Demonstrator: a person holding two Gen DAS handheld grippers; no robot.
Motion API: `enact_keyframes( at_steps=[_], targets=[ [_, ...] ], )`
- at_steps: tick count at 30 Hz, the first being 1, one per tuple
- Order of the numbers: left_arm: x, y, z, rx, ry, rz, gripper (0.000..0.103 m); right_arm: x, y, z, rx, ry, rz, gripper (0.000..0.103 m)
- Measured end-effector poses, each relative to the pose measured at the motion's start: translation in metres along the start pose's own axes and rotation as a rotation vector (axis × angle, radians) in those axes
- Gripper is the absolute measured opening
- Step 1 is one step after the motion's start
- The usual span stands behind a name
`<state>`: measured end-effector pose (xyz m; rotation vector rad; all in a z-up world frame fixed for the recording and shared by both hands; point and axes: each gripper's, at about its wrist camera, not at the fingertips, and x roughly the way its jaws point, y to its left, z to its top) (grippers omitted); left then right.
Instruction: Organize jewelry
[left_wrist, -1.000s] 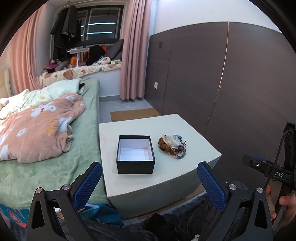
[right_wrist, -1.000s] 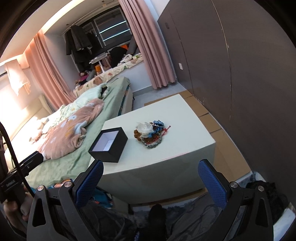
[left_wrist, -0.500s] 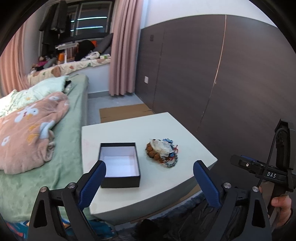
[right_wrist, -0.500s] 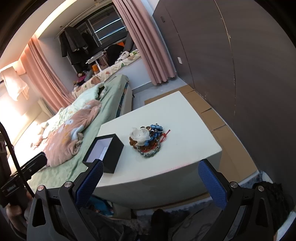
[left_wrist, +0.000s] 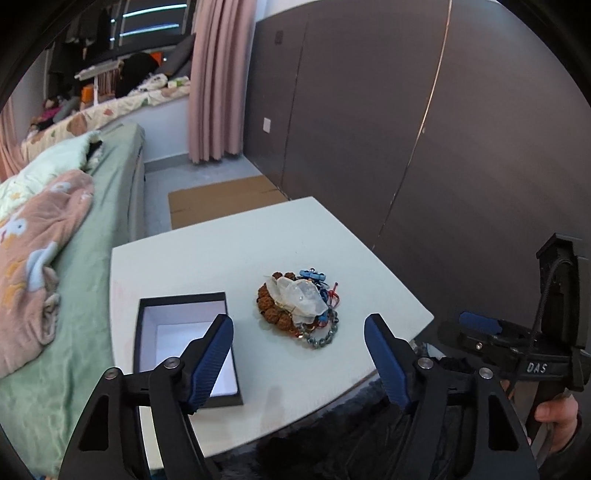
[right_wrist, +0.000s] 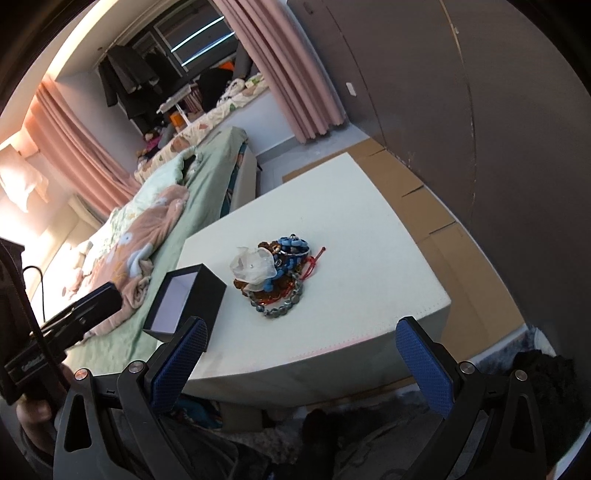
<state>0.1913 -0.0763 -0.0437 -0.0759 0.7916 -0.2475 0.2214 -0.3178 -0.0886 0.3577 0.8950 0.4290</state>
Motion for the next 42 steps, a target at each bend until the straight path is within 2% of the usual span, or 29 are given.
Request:
enact_keyframes(
  at_steps=[4, 6, 17, 21, 23, 25, 26, 27, 30, 39, 42],
  targets=[
    [0.028, 0.006, 0.008, -0.008, 0.052, -0.021, 0.072, 0.013, -0.002, 0.009, 0.009, 0.024, 0.003, 0.103],
    [0.043, 0.011, 0.011, -0.016, 0.097, -0.021, 0.064, 0.021, -0.003, 0.013, 0.027, 0.038, 0.008, 0.103],
    [0.097, 0.019, 0.021, -0.035, 0.204, -0.057, 0.059, 0.053, -0.013, 0.027, 0.083, 0.109, -0.010, 0.102],
    [0.117, 0.021, 0.024, -0.048, 0.240, -0.061, 0.047, 0.057, -0.018, 0.032, 0.102, 0.120, -0.018, 0.102],
    [0.127, 0.023, 0.024, -0.060, 0.257, -0.060, 0.045, 0.059, -0.018, 0.033, 0.102, 0.124, -0.020, 0.102],
    [0.135, 0.025, 0.023, -0.071, 0.280, -0.054, 0.035, 0.061, -0.018, 0.034, 0.105, 0.129, -0.019, 0.102],
    [0.138, 0.027, 0.023, -0.080, 0.290, -0.064, 0.021, 0.063, -0.017, 0.035, 0.107, 0.134, -0.017, 0.102],
    [0.138, 0.027, 0.023, -0.086, 0.292, -0.072, 0.012, 0.063, -0.017, 0.035, 0.109, 0.137, -0.014, 0.102],
    [0.130, 0.028, 0.024, -0.086, 0.258, -0.081, 0.003, 0.064, -0.016, 0.039, 0.115, 0.140, -0.007, 0.102],
    [0.085, 0.038, 0.038, -0.126, 0.157, -0.099, 0.001, 0.078, -0.014, 0.064, 0.190, 0.140, 0.076, 0.100],
    [0.066, 0.043, 0.042, -0.133, 0.123, -0.102, 0.001, 0.089, -0.010, 0.071, 0.207, 0.155, 0.094, 0.092]
  ],
)
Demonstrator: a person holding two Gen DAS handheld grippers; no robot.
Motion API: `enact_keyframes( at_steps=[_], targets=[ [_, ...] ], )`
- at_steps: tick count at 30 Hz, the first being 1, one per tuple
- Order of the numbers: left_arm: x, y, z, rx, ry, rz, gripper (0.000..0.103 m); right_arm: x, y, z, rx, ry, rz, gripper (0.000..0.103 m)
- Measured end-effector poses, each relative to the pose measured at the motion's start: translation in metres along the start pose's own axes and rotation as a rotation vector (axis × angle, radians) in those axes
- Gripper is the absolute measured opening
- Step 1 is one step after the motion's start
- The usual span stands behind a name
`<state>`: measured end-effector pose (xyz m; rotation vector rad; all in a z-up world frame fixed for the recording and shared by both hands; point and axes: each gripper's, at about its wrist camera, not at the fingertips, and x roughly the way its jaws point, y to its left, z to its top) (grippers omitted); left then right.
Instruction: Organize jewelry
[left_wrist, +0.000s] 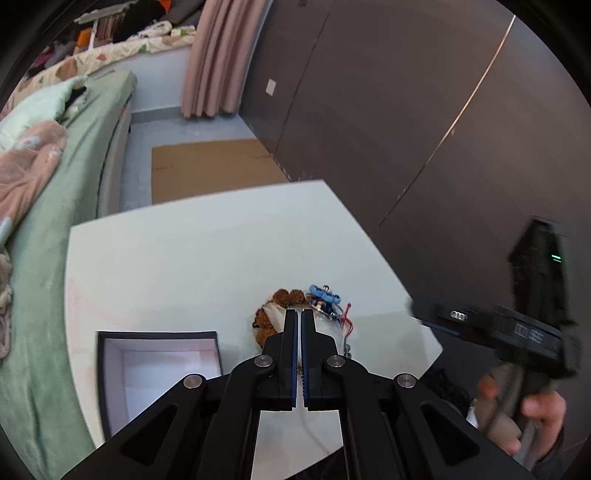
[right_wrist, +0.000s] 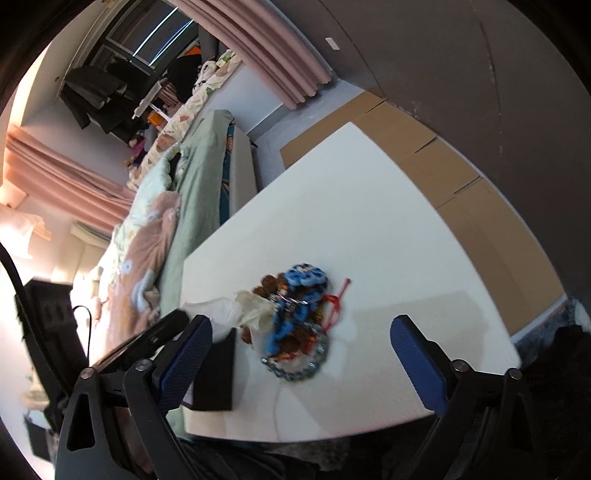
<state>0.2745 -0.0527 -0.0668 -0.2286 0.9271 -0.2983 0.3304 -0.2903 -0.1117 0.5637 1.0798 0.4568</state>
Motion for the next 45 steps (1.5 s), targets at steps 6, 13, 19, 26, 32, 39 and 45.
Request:
enact_keyframes(
  at_steps=[6, 13, 19, 26, 32, 39, 45],
  targets=[
    [-0.029, 0.012, 0.005, -0.025, -0.057, 0.007, 0.001, 0.036, 0.005, 0.018, 0.046, 0.068, 0.000, 0.082],
    [-0.028, 0.030, 0.000, -0.093, -0.022, 0.016, 0.001, 0.073, 0.010, 0.028, 0.036, 0.144, -0.055, 0.082],
    [-0.019, 0.030, -0.008, -0.098, 0.045, 0.008, 0.001, 0.098, 0.019, 0.032, -0.010, 0.197, -0.112, 0.078],
    [-0.017, 0.034, -0.011, -0.159, 0.047, 0.018, 0.065, 0.110, 0.008, 0.034, 0.015, 0.243, -0.129, 0.023],
    [-0.008, 0.027, -0.006, -0.137, 0.052, 0.020, 0.065, 0.087, 0.001, 0.032, 0.025, 0.193, -0.083, 0.015],
    [0.016, 0.015, -0.007, -0.101, 0.081, 0.035, 0.065, 0.050, 0.001, 0.026, 0.025, 0.109, 0.033, 0.014],
    [0.039, 0.011, -0.014, -0.087, 0.122, 0.056, 0.065, 0.024, 0.002, 0.020, -0.009, 0.020, 0.105, 0.014]
  ],
)
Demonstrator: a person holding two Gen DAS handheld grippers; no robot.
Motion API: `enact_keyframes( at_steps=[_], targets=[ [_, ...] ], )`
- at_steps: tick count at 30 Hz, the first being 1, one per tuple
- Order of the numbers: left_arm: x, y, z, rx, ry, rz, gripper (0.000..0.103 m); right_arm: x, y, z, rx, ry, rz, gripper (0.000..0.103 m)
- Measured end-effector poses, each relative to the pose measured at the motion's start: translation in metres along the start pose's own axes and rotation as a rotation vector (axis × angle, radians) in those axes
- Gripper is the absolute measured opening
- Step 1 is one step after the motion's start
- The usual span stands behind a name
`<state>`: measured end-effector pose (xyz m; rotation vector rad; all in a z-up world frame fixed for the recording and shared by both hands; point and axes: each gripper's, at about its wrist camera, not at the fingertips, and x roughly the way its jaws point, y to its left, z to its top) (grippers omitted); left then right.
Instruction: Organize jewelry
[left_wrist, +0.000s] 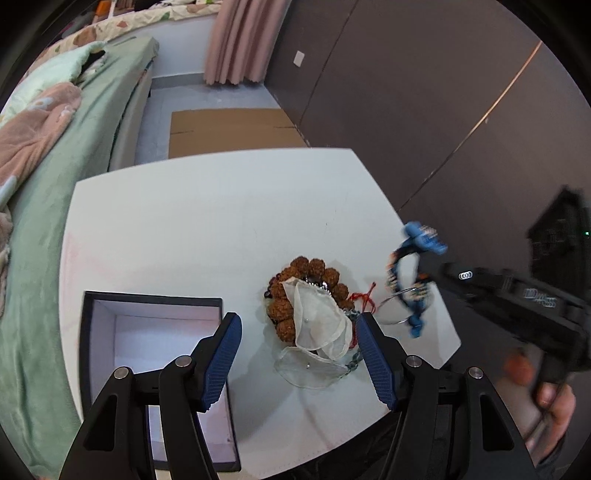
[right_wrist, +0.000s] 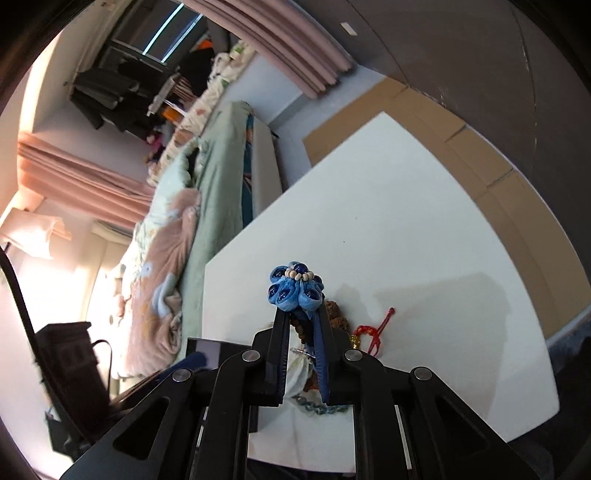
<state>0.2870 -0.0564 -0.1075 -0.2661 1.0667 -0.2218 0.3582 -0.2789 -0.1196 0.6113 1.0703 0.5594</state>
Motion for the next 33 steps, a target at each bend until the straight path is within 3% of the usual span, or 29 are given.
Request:
enact_keyframes(
  at_steps=[6, 10, 11, 15, 17, 22, 26, 30, 33],
  targets=[
    [0.029, -0.013, -0.007, 0.052, 0.049, 0.044, 0.065, -0.029, 0.002, -0.005, -0.045, -0.110, 0.029, 0.014],
    [0.039, -0.022, -0.009, 0.102, 0.036, 0.096, 0.065, -0.039, -0.001, -0.007, -0.042, -0.196, 0.075, 0.014],
    [0.040, -0.024, -0.009, 0.110, 0.031, 0.104, 0.060, -0.038, -0.003, -0.007, -0.040, -0.205, 0.082, 0.014],
    [0.044, -0.028, -0.012, 0.140, 0.038, 0.157, 0.012, -0.028, -0.006, -0.009, -0.031, -0.229, 0.093, 0.014],
    [0.040, -0.025, -0.013, 0.140, 0.030, 0.171, 0.003, -0.022, -0.009, -0.009, -0.022, -0.249, 0.104, 0.014],
    [0.018, -0.021, -0.012, 0.138, -0.016, 0.151, 0.002, -0.008, -0.016, -0.014, -0.028, -0.253, 0.058, 0.014],
    [0.002, -0.019, -0.007, 0.121, -0.047, 0.127, 0.001, 0.022, -0.029, -0.012, -0.007, -0.157, -0.114, 0.014],
    [-0.009, -0.022, -0.004, 0.119, -0.074, 0.103, 0.001, 0.039, -0.046, -0.008, 0.077, -0.085, -0.113, 0.014],
    [-0.017, -0.021, -0.002, 0.106, -0.090, 0.082, 0.001, 0.036, -0.047, -0.001, 0.098, -0.078, -0.097, 0.015]
  ],
)
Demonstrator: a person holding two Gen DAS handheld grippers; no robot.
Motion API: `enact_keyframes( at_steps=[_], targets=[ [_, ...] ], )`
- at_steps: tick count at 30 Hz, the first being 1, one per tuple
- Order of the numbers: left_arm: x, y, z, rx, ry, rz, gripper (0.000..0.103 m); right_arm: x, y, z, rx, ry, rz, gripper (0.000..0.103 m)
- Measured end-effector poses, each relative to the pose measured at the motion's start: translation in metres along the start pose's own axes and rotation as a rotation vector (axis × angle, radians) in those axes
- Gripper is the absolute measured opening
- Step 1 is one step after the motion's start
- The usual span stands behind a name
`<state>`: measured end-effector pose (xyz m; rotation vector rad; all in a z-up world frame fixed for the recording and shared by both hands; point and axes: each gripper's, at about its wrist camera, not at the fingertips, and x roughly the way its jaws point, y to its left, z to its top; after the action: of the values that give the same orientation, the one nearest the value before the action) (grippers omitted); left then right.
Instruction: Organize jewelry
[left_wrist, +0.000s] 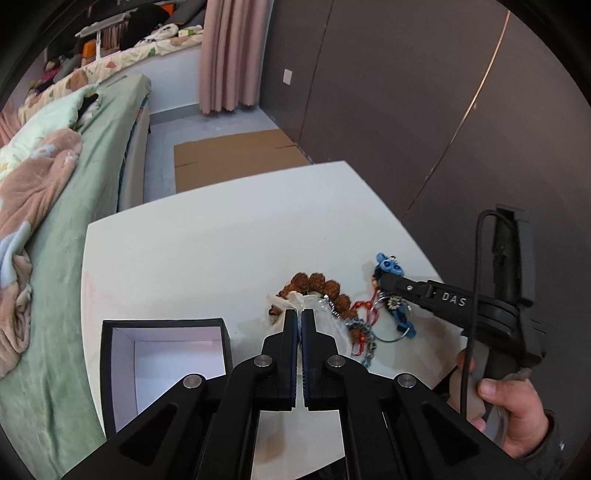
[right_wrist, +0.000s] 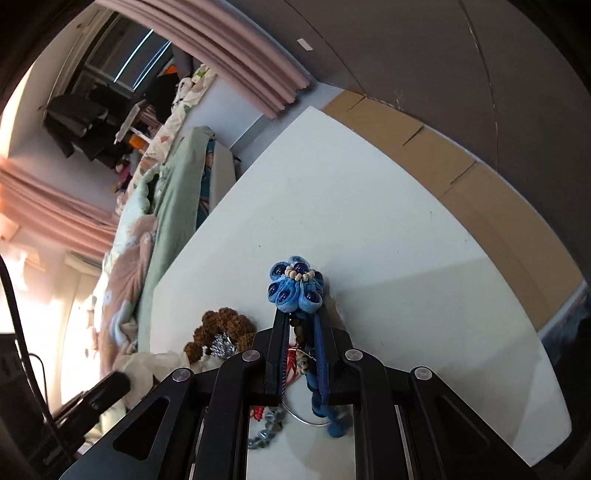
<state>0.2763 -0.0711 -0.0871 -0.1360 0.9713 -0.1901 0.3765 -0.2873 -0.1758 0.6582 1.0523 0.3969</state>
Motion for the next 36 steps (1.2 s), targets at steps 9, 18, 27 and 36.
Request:
enact_keyframes(
  at_steps=[9, 18, 27, 36],
  targets=[
    [-0.012, 0.006, 0.007, -0.034, -0.030, -0.037, 0.001, -0.028, 0.009, 0.006, 0.021, -0.096, 0.282, 0.015],
    [-0.013, 0.017, 0.005, -0.063, -0.030, -0.033, 0.001, -0.023, 0.023, -0.004, 0.023, -0.083, 0.391, 0.015],
    [-0.011, 0.022, 0.001, -0.069, -0.013, -0.035, 0.001, 0.018, -0.006, -0.004, 0.060, 0.049, 0.006, 0.018],
    [-0.007, 0.026, 0.002, -0.092, 0.011, -0.036, 0.001, 0.027, 0.005, 0.008, 0.024, 0.154, -0.007, 0.039]
  ],
)
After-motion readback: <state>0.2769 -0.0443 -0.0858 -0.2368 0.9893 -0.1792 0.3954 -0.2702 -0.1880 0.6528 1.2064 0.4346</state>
